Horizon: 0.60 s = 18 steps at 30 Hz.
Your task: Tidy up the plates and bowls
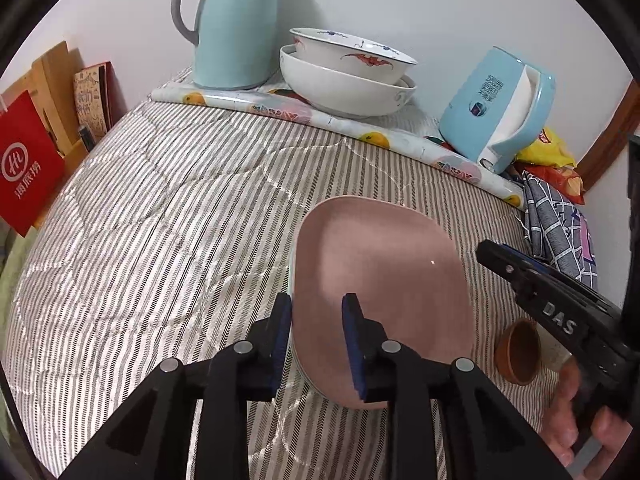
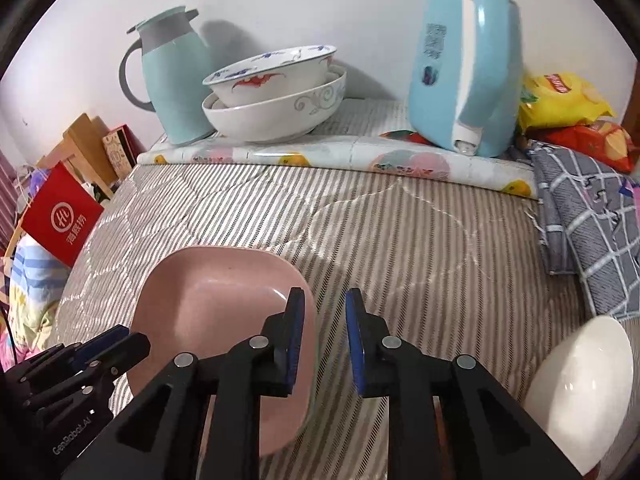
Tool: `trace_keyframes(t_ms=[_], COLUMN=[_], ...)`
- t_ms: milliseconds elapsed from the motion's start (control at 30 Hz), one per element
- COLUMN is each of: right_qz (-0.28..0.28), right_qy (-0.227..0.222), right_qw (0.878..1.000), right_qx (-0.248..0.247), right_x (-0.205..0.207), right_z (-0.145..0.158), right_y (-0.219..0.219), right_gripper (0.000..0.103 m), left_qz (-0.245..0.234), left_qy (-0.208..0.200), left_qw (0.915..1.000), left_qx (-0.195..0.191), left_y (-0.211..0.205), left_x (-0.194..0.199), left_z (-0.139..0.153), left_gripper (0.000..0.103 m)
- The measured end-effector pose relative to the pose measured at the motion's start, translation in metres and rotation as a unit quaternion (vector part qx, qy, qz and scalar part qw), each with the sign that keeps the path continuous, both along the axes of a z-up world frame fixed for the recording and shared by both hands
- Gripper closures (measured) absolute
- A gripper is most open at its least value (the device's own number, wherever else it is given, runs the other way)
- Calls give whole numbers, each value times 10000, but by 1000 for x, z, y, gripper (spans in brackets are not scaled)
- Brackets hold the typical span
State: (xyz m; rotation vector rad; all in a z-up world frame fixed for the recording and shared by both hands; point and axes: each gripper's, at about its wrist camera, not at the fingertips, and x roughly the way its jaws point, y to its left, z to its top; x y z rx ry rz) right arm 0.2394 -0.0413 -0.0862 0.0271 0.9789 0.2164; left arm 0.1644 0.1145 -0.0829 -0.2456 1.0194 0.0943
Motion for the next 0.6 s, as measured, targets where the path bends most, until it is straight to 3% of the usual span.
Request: trace_keyframes(t_ms=[133, 400, 600], right_qz=[-115, -454, -593], right_qy=[-98, -376, -516], right_qw=[9999, 9982, 9969], right_qx=[-69, -48, -29], right_x=[-16, -54, -80], right_z=[11, 33, 42], right_y=[-12, -54, -77], right_gripper=[63, 59, 58], left_qz=[10, 32, 40], left_qy=[-90, -281, -345], left_qw=[10000, 9993, 9993], left_qx=[11, 242, 159], left_y=[-7, -18, -23], left_x=[-6, -22, -34], left_z=[8, 26, 32], left_gripper=[78, 73, 73])
